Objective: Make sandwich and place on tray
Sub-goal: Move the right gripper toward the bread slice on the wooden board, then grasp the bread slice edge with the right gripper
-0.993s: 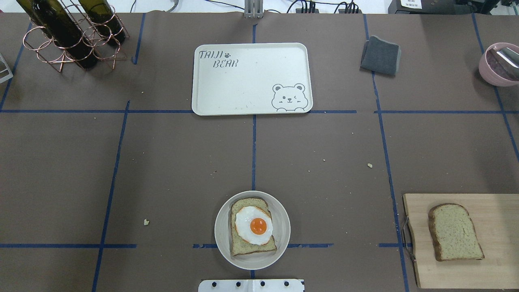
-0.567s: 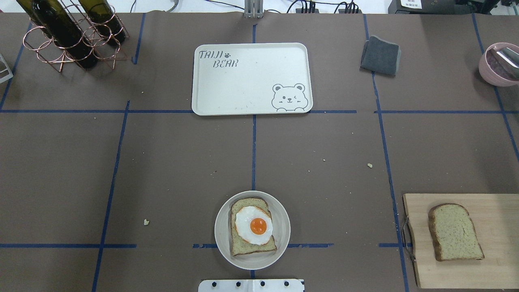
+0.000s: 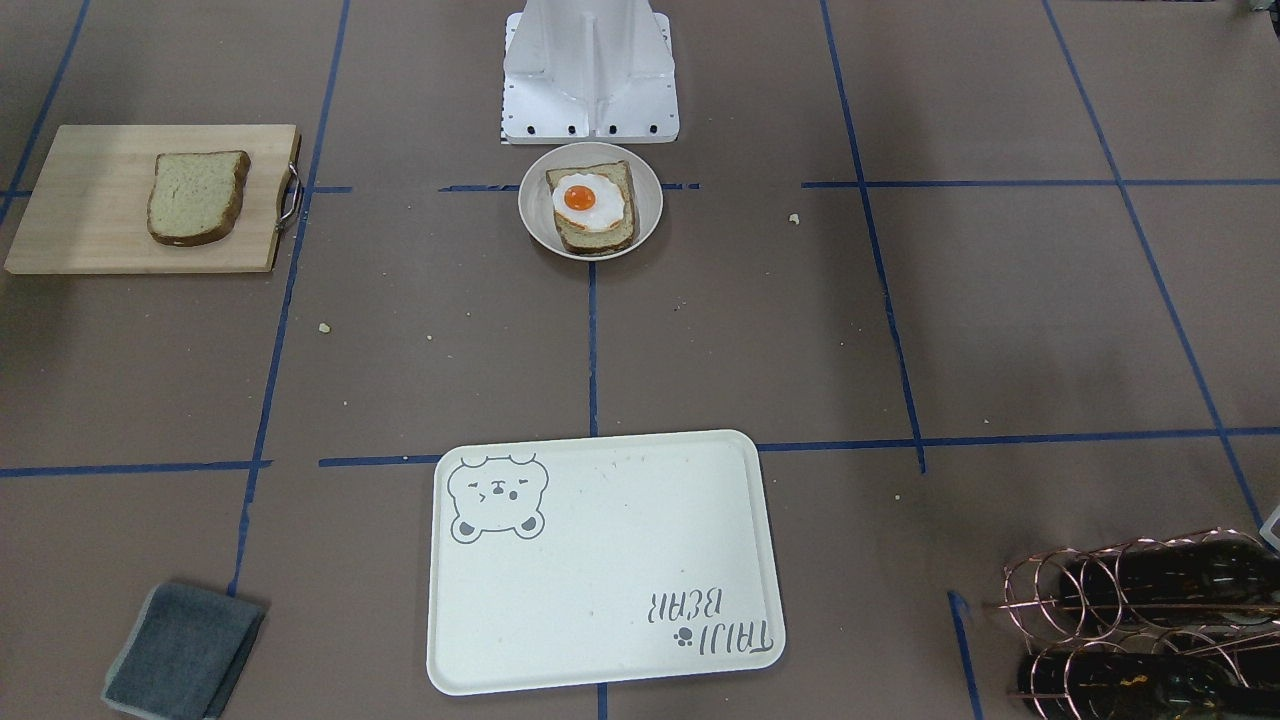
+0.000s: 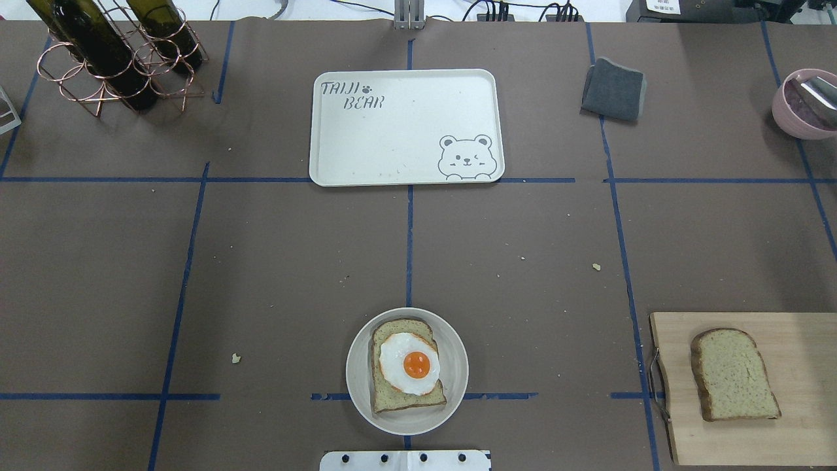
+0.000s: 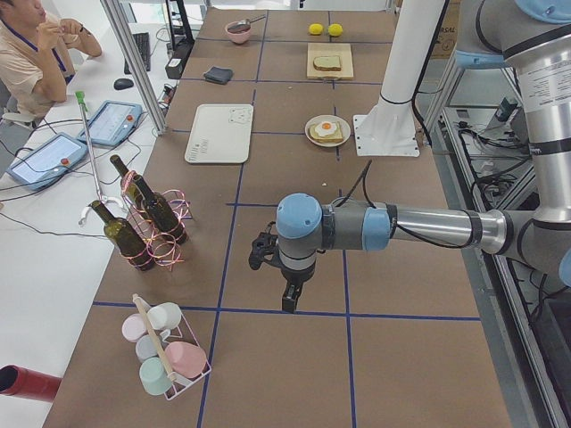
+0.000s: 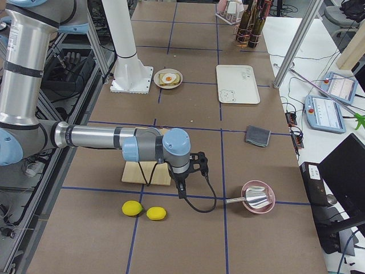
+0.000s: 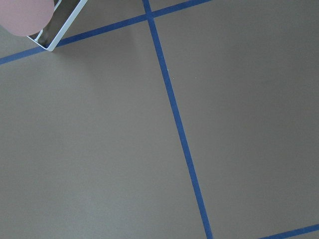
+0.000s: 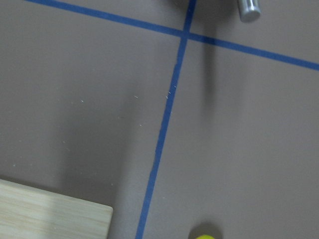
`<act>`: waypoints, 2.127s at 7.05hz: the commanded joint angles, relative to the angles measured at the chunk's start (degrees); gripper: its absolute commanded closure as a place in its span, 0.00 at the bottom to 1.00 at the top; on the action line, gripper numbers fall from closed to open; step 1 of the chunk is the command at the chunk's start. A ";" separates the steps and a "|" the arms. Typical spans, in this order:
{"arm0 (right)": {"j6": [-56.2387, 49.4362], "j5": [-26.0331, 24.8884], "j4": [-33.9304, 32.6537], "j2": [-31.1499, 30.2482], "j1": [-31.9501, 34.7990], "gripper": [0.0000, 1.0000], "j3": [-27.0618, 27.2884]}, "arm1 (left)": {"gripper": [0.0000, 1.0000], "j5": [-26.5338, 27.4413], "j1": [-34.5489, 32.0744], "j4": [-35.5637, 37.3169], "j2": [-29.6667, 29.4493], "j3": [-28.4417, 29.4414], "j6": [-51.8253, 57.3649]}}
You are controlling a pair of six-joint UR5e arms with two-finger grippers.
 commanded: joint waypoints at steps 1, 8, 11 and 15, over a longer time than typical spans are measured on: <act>2.37 4.02 8.05 0.04 -2.59 0.00 1.51 | 0.00 -1.98 0.03 -0.51 -0.07 -0.06 0.00; 67.27 -16.37 55.25 -11.73 -44.55 0.01 0.90 | 0.00 -3.30 0.12 -0.96 -0.59 -0.58 0.00; 72.60 -21.28 67.04 -14.11 -52.17 0.08 -4.36 | 0.00 -3.57 0.12 -1.83 -0.68 -0.67 0.00; 72.61 -21.63 68.82 -14.02 -55.87 0.20 -4.38 | 0.00 -3.57 0.12 -1.92 -0.77 -1.46 0.00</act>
